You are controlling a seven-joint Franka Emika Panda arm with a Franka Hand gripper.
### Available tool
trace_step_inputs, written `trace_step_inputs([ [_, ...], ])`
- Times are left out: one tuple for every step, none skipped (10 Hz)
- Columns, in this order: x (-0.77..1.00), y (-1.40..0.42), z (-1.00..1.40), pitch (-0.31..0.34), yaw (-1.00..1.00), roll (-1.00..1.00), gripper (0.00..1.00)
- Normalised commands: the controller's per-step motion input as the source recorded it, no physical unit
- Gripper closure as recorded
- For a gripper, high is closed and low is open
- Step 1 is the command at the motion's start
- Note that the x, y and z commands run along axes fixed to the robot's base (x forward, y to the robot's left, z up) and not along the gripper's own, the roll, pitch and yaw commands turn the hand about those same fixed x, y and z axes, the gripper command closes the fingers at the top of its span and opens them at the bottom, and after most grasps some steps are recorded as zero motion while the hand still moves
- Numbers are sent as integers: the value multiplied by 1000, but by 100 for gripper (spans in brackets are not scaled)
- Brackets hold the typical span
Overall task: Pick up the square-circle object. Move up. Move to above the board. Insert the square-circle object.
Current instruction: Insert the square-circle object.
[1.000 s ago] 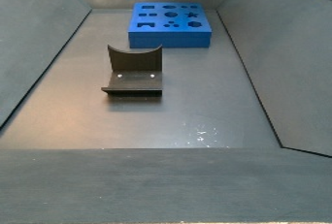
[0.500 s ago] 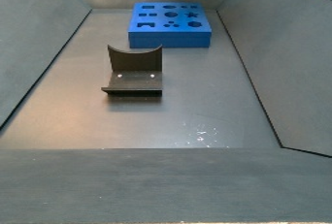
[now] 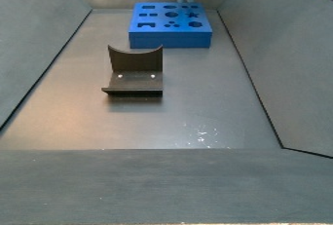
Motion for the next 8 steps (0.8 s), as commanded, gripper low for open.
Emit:
trace_step_inputs([
  [46, 0, 0, 9, -154, 0, 100],
  [97, 0, 0, 31, -131, 0, 100],
  [40, 103, -40, 71, -117, 0, 100],
  [0, 91, -46, 60, -100, 0, 100],
  [0, 31, 0, 17, 0, 0, 100],
  [-11, -3, -43, 0, 0, 26, 100],
  [0, 0, -326, 26, 0, 93, 100],
  [0, 0, -414, 34, 0, 99, 100],
])
